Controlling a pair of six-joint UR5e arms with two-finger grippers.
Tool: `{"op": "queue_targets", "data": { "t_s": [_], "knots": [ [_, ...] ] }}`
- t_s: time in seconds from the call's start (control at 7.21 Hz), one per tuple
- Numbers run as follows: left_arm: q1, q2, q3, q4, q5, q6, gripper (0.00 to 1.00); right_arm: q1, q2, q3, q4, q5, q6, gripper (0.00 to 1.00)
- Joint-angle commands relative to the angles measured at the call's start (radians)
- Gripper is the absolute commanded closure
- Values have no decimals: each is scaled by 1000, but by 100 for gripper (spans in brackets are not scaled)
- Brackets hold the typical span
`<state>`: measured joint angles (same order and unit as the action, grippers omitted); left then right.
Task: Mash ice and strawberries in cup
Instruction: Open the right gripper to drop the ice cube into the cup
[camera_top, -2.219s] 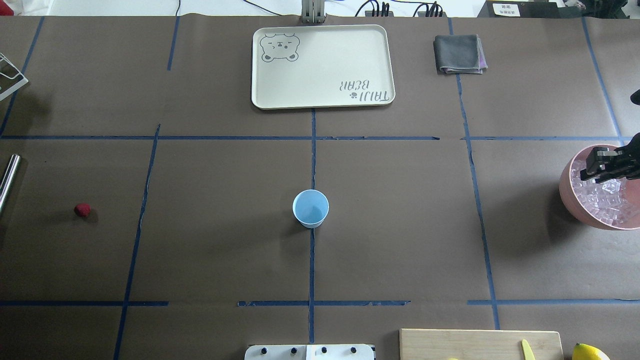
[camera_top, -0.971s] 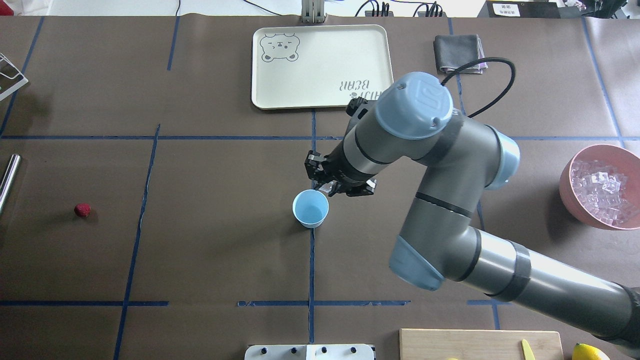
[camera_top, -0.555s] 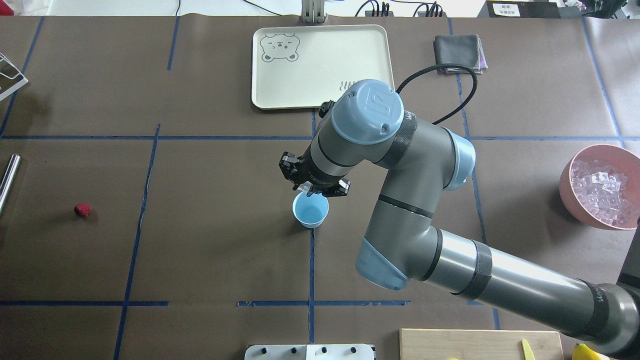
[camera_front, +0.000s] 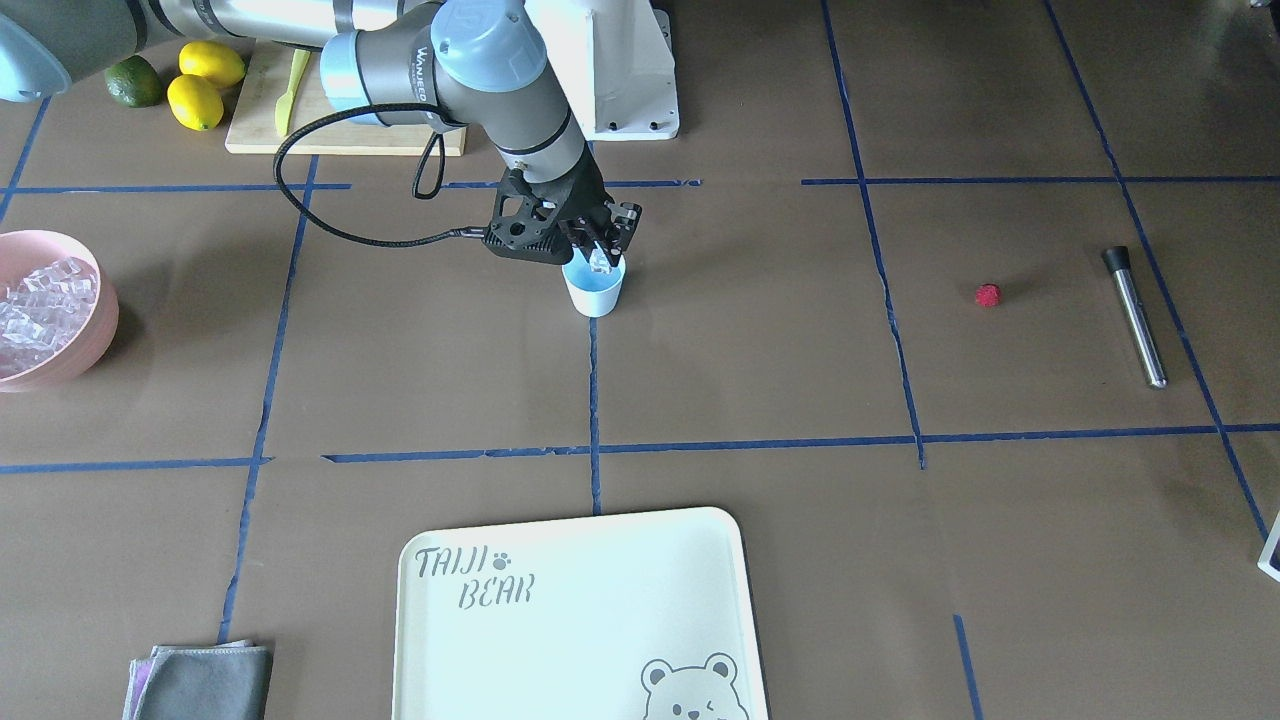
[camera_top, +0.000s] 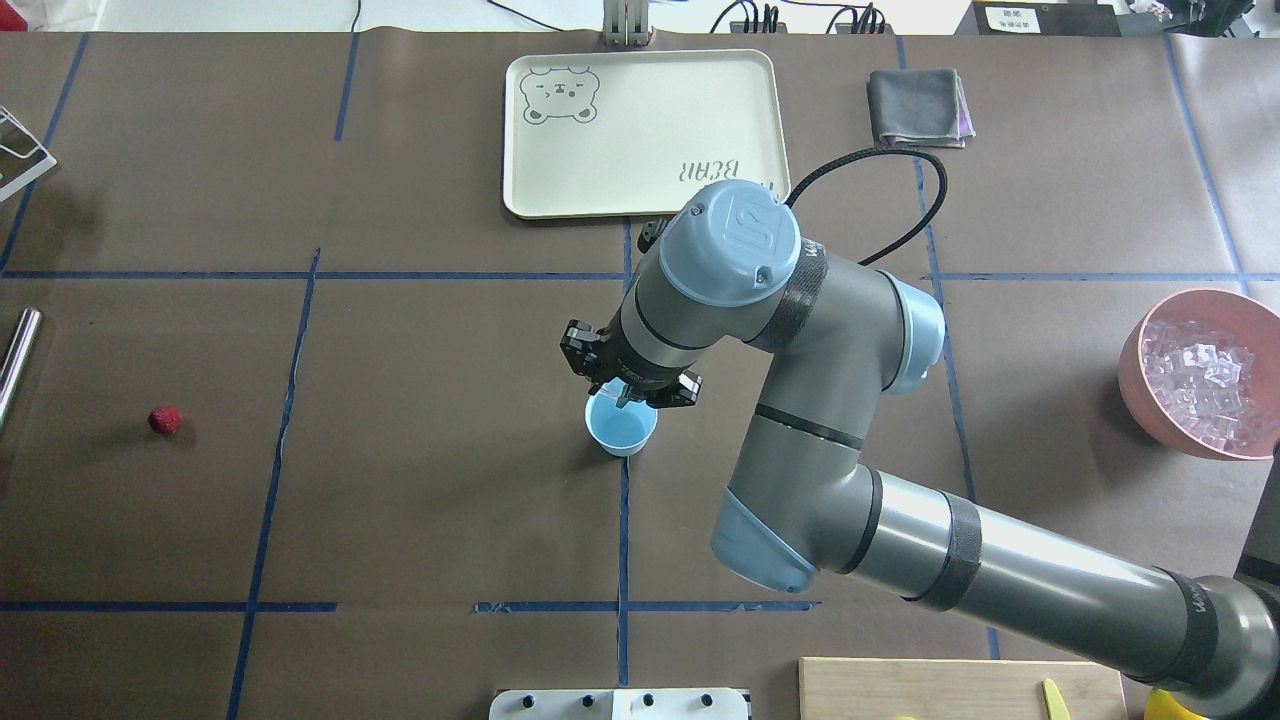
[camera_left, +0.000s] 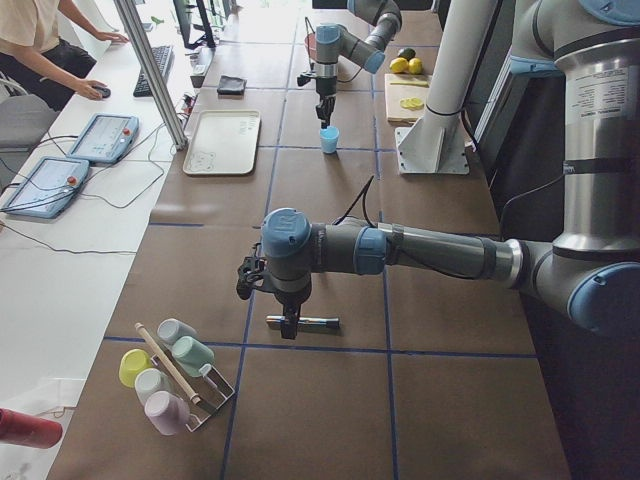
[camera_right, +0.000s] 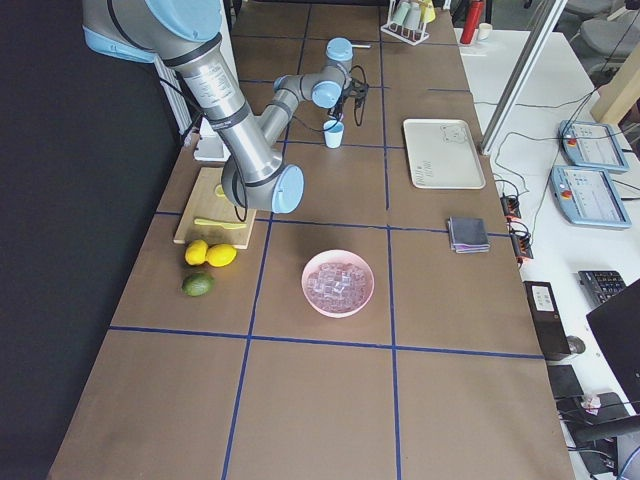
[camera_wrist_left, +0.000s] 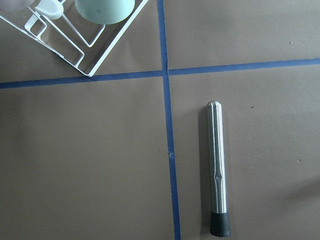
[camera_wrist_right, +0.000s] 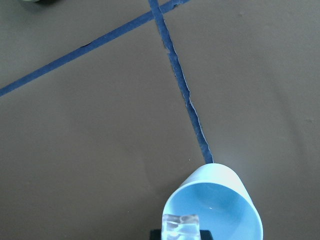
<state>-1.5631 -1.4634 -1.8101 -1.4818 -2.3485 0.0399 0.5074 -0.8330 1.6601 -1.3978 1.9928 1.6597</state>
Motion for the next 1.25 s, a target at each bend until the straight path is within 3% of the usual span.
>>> {"op": "queue_targets", "data": {
  "t_s": [0.0,0.28,0.42,0.55,0.83,1.11],
  "knots": [
    [0,0,0,0,0,0,0,-1,-3,4,-1,0,-4,23],
    [0,0,-5,0,0,0,0,9,-52,70,-9,14,-6,15],
    [0,0,-5,0,0,0,0,55,-168,177,-13,47,-9,4],
    [0,0,-5,0,0,0,0,141,-284,251,-13,116,-99,1],
    [0,0,-5,0,0,0,0,325,-511,328,-10,271,-436,1],
    [0,0,-3,0,0,0,0,484,-700,340,-9,339,-802,1]
  ]
}}
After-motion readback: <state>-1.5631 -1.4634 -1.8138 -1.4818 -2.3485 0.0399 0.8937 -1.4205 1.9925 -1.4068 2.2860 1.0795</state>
